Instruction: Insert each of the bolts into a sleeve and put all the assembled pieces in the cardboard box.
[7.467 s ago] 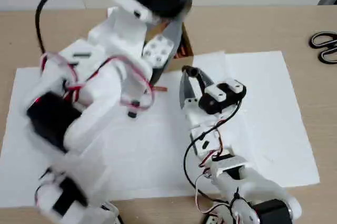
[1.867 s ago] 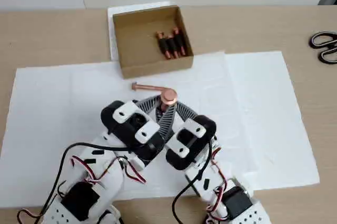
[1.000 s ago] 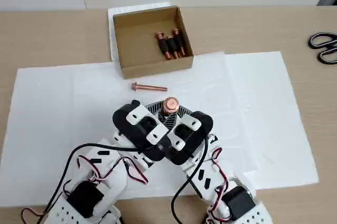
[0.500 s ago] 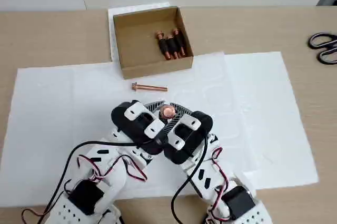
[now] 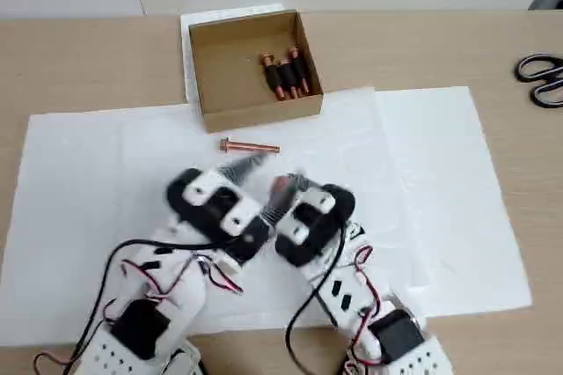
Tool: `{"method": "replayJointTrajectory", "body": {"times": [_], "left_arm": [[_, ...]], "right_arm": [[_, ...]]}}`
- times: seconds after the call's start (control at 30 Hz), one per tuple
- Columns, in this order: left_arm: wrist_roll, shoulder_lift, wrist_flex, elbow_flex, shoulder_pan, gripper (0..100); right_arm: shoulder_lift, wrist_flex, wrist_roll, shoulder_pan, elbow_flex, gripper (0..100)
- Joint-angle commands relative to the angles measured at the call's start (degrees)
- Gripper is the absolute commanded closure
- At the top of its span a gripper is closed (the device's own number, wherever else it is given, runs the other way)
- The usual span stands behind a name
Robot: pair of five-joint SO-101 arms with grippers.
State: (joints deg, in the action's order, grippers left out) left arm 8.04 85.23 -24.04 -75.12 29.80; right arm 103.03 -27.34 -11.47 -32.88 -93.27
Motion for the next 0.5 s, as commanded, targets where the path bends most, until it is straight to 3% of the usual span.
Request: {"method": "replayJointTrajectory", "body": {"times": [0.0, 0.2, 0.47], "left_arm": [[1.2, 0.4, 1.4, 5.2, -4.0, 99], [1.1, 0.0, -1.2, 5.8, -11.3, 99], [-6.4, 0.2, -4.0, -14.2, -12.3, 99]], "right_arm": [[0.9, 3.4, 1.8, 7.3, 1.0, 99.5], [0.8, 1.7, 7.3, 17.0, 1.0, 99.5], [-0.2, 3.2, 7.8, 15.9, 4.1, 99.5]]}}
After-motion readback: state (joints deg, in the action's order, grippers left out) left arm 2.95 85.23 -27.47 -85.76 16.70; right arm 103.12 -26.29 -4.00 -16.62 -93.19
